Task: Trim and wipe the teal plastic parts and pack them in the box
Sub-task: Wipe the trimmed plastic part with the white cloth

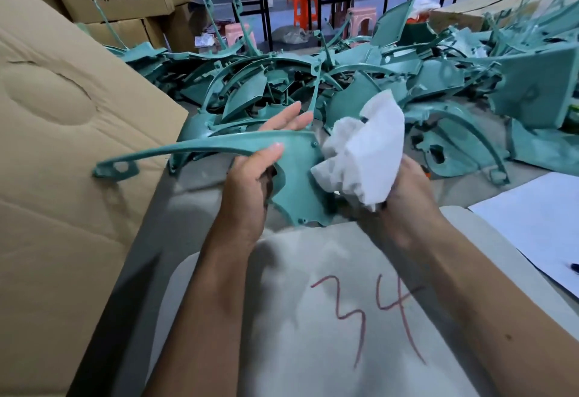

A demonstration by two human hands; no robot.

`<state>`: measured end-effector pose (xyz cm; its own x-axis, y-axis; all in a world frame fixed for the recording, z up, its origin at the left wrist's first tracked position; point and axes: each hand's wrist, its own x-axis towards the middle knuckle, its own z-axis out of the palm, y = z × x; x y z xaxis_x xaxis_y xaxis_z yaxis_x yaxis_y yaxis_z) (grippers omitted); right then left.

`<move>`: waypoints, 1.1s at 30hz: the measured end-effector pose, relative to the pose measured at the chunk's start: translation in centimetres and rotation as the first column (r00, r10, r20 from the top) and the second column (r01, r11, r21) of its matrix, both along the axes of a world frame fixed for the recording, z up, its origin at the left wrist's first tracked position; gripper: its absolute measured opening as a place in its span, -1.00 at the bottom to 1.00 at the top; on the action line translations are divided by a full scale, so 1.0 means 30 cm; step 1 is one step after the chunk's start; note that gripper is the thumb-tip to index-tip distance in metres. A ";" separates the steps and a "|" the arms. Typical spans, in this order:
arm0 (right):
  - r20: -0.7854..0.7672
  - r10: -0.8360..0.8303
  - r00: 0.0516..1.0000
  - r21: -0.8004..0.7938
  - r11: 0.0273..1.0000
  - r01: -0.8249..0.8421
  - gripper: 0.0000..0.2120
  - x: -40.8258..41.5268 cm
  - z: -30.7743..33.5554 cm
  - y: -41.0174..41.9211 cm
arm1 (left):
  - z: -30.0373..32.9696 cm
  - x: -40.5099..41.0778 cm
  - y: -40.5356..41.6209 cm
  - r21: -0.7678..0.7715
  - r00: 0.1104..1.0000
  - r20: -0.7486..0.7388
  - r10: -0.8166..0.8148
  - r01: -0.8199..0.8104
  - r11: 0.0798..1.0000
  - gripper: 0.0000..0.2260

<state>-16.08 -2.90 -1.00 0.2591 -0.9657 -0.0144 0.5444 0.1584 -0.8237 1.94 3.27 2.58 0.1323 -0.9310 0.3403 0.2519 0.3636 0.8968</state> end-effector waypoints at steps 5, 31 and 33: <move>-0.327 -0.099 0.940 -0.285 0.959 0.002 -0.74 0.008 0.000 0.016 | 0.017 -0.039 0.006 0.050 0.974 -0.135 -0.180 0.188 0.981 -0.47; -0.430 -0.556 0.712 -0.682 0.716 0.148 -0.55 -0.009 0.007 0.003 | -0.033 -0.044 -0.022 -0.081 0.969 0.070 0.236 -0.230 0.970 -0.82; -0.444 -0.596 0.669 -0.697 0.699 0.161 -0.53 -0.005 0.005 0.008 | -0.025 -0.051 -0.022 -0.096 0.968 0.078 0.239 -0.231 0.968 -0.83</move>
